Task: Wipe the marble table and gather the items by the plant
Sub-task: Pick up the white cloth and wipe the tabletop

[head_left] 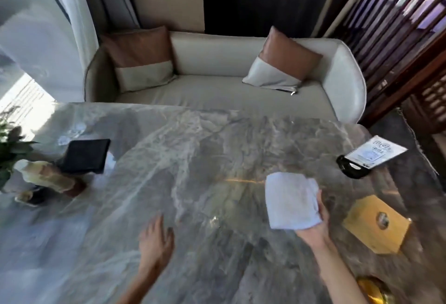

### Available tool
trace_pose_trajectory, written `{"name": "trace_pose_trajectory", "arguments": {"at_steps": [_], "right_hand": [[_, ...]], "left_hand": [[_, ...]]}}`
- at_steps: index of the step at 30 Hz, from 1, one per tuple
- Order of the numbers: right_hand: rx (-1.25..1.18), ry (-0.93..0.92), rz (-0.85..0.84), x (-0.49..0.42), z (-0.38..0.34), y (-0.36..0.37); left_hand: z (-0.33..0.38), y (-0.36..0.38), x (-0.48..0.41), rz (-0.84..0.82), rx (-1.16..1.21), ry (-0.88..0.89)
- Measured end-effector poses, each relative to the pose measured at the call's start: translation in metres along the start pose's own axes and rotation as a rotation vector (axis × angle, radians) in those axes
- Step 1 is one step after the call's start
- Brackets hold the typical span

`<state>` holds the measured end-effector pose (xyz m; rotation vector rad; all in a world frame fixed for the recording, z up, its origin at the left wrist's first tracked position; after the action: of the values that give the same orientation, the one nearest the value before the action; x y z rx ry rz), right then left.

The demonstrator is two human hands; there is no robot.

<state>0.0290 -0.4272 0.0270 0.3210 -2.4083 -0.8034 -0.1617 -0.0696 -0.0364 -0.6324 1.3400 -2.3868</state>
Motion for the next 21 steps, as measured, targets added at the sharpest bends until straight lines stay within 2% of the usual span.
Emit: {"name": "trace_pose_trajectory", "arguments": {"at_steps": [1,2,3,6,8,10,17,21], "right_hand": [[-0.094,0.123,0.066,-0.018,-0.002,-0.015],[-0.096,0.071,0.201,-0.032,-0.017,-0.027],[-0.063,0.005,0.264,-0.045,-0.033,-0.038],[0.105,-0.157,0.376,-0.095,-0.070,-0.061],[0.211,-0.211,0.457,-0.124,-0.088,-0.068],[0.401,-0.177,0.543,-0.155,-0.093,-0.076],[1.137,-0.017,0.462,-0.253,-0.013,-0.077],[1.178,-0.005,0.419,-0.255,-0.011,-0.087]], "left_hand": [[-0.019,0.003,-0.014,-0.018,-0.052,-0.131],[-0.031,0.010,-0.026,-0.029,-0.096,-0.193],[-0.035,0.017,-0.038,-0.035,-0.094,-0.230],[-0.038,0.035,-0.058,0.100,-0.019,-0.373],[-0.053,0.050,-0.061,0.194,0.041,-0.548],[-0.059,0.070,-0.056,0.215,0.019,-0.575],[-0.068,0.089,-0.053,0.279,-0.121,-0.550],[-0.061,0.085,-0.054,0.284,-0.162,-0.526]]}}
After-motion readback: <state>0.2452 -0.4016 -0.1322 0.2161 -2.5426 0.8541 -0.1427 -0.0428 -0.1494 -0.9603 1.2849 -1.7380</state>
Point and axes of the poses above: each hand's wrist, its own x-axis away from the middle knuckle, its own y-axis out of the palm, z = x × y, the point moved 5 cm from there along -x, towards the middle knuckle, and after that the axes turned 6 degrees about y, right-handed, at the moved point
